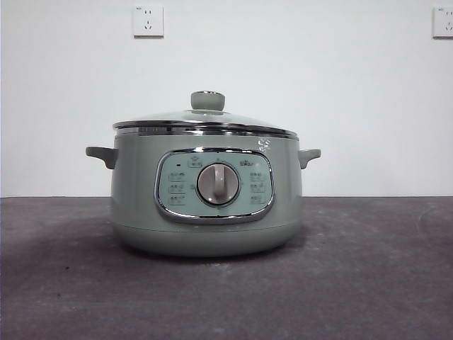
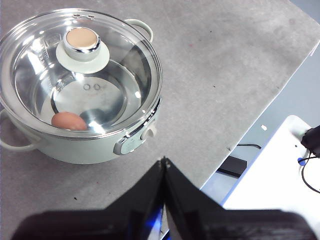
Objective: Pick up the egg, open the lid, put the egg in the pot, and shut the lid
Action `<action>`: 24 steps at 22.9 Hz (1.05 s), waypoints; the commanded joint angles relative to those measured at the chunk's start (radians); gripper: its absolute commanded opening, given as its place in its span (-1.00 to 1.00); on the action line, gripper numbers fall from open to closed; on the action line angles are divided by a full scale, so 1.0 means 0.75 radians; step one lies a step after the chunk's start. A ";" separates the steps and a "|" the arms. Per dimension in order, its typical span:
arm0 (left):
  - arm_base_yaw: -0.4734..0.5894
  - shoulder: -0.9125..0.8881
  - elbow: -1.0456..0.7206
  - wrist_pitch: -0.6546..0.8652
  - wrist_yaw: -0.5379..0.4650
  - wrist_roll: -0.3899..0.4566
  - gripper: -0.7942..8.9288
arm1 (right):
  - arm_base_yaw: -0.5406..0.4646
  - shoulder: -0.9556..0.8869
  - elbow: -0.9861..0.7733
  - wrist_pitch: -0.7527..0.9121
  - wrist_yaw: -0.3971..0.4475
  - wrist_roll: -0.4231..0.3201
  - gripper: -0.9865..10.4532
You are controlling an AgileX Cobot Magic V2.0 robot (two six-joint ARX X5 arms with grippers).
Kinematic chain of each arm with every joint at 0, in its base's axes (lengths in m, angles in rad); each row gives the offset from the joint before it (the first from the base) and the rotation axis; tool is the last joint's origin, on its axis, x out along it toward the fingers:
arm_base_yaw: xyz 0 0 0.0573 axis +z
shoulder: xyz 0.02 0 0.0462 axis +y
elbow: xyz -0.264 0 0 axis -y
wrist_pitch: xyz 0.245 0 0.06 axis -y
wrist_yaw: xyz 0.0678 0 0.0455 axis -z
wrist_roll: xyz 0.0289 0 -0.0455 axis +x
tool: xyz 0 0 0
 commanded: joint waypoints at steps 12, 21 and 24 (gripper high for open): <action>0.030 -0.016 -0.006 0.071 -0.031 0.026 -0.84 | 0.002 -0.005 -0.002 -0.013 0.004 0.012 -0.83; 0.486 -0.476 -0.421 0.960 -0.011 0.243 -0.84 | 0.002 -0.005 -0.002 -0.014 0.004 0.012 -0.83; 0.603 -0.665 -0.672 1.140 -0.019 0.243 -0.84 | 0.002 -0.005 -0.002 -0.014 0.004 0.012 -0.83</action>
